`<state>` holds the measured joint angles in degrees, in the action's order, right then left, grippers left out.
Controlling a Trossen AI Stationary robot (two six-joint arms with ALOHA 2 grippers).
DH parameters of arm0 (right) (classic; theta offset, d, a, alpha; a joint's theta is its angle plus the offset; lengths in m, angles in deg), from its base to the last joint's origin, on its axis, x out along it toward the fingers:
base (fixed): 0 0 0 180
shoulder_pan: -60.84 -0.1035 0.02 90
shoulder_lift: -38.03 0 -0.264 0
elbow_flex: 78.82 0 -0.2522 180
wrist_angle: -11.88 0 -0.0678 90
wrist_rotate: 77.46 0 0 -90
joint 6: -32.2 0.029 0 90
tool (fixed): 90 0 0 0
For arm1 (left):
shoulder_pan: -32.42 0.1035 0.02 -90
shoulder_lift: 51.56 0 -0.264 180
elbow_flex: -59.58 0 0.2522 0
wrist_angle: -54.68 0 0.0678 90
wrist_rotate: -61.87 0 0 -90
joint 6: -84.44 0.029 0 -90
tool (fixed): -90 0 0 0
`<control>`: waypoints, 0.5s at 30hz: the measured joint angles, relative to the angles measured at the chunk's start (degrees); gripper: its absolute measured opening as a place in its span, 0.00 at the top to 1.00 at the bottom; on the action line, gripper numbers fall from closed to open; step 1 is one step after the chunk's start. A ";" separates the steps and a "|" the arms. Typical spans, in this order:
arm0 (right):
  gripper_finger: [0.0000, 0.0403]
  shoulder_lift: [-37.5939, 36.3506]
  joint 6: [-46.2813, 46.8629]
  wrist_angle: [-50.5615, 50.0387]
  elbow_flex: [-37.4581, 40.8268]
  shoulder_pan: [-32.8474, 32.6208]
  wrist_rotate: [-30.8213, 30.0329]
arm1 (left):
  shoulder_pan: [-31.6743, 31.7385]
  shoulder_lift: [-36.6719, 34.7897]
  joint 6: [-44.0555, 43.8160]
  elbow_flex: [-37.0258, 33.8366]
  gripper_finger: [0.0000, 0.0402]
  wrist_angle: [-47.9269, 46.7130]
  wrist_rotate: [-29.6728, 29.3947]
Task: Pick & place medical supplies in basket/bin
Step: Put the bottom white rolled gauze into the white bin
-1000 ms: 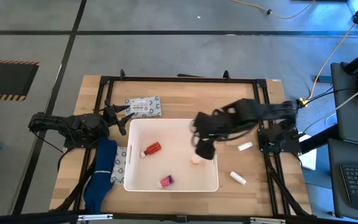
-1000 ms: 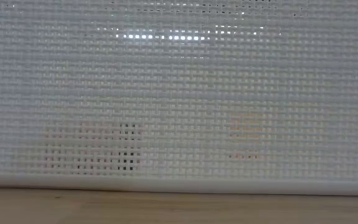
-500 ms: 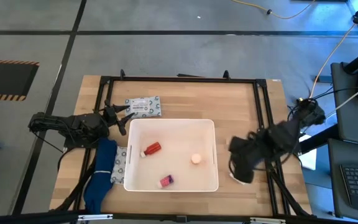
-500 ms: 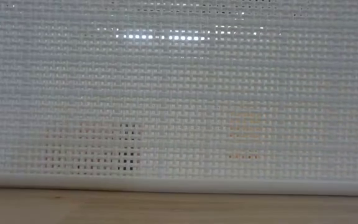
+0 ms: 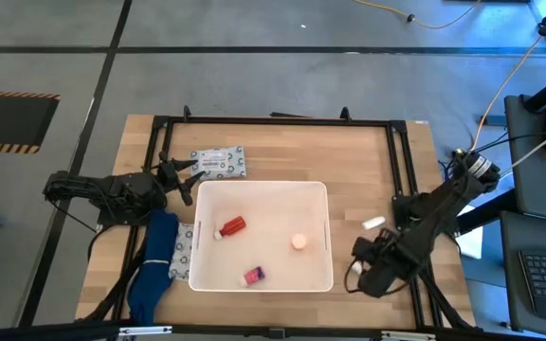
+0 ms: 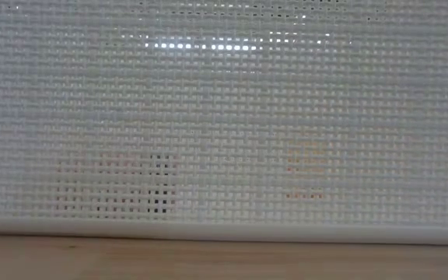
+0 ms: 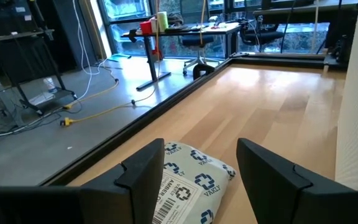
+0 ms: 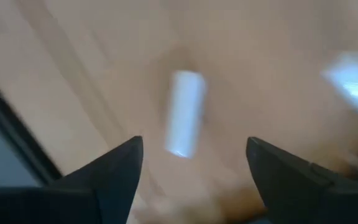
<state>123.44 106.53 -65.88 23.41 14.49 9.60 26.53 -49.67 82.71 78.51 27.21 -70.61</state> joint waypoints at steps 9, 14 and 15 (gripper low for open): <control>0.29 0.02 3.05 18.20 13.69 -0.04 0.02 | 0.00 0.00 -0.31 0.00 0.51 0.00 -0.33; 0.29 0.02 2.82 22.86 17.27 -0.01 0.51 | 0.00 0.00 -0.68 0.00 0.51 0.00 -0.32; 0.29 0.02 2.20 24.47 17.91 -0.04 0.59 | 0.00 0.00 -0.67 0.00 0.51 0.00 -0.33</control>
<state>123.46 108.72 -41.41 41.32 14.45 10.19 26.53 -49.67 82.04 78.51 27.21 -70.94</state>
